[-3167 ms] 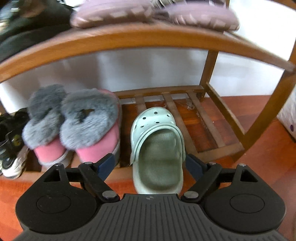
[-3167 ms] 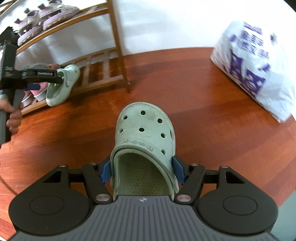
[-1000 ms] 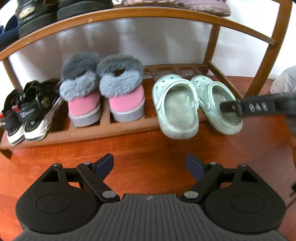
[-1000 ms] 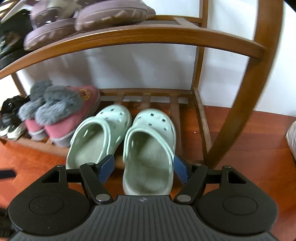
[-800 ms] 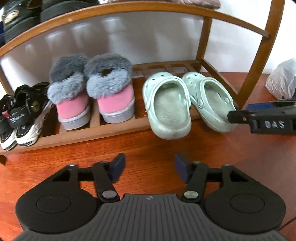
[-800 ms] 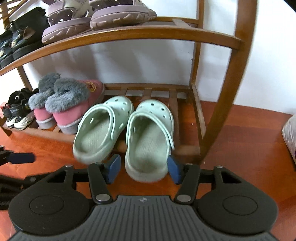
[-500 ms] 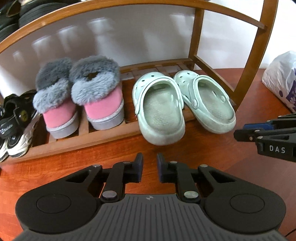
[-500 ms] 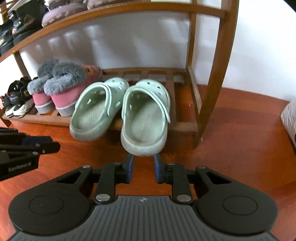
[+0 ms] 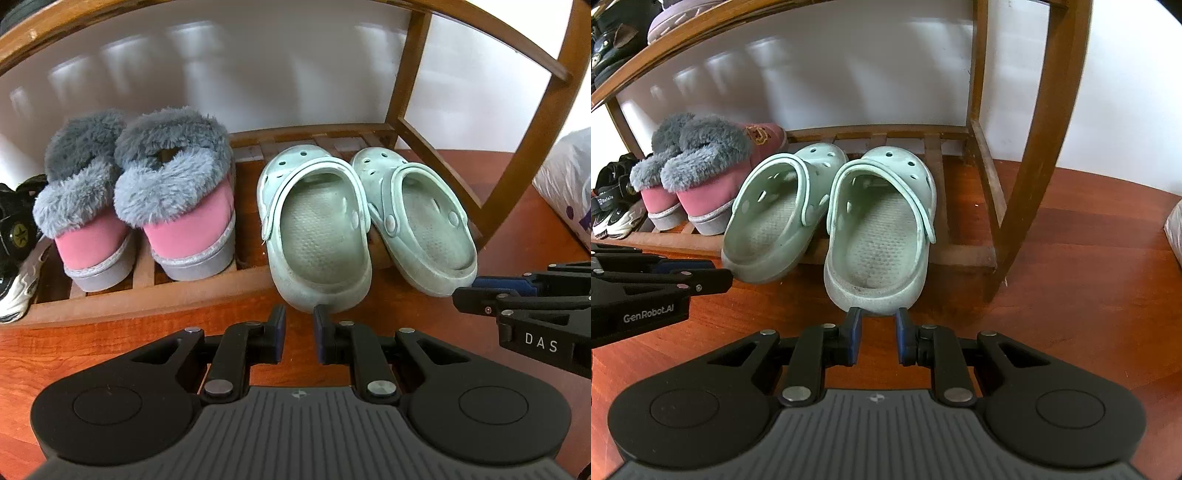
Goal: Organize scattered shoes
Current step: 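Push the mint-green clogs further onto the bottom shelf with both grippers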
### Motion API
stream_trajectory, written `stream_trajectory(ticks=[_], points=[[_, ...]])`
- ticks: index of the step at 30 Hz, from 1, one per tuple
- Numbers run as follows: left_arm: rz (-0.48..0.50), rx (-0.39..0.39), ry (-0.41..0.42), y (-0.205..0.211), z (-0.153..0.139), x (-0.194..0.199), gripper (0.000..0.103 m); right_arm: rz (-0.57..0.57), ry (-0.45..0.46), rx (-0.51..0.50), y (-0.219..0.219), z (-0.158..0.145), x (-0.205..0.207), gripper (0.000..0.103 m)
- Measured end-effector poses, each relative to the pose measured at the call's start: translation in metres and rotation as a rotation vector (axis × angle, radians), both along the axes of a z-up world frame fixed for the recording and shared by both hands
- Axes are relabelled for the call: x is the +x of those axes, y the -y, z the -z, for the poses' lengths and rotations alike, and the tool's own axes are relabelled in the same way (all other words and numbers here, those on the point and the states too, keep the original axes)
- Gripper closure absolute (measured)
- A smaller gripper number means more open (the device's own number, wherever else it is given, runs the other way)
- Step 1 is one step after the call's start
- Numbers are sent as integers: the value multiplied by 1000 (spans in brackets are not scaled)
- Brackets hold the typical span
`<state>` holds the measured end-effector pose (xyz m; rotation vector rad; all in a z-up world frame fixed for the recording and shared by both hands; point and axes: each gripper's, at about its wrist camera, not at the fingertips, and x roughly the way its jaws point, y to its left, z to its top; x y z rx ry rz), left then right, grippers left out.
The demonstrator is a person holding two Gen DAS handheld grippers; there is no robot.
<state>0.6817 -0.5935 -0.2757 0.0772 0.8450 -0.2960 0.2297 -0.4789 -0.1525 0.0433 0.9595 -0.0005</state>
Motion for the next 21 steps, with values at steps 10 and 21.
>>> stream_trajectory(ticks=[10, 21], points=[[-3, -1, 21, 13, 0, 36, 84, 9, 16, -8, 5, 4, 37, 81], [-15, -18, 15, 21, 7, 57, 82, 17, 25, -20, 7, 10, 68, 81]])
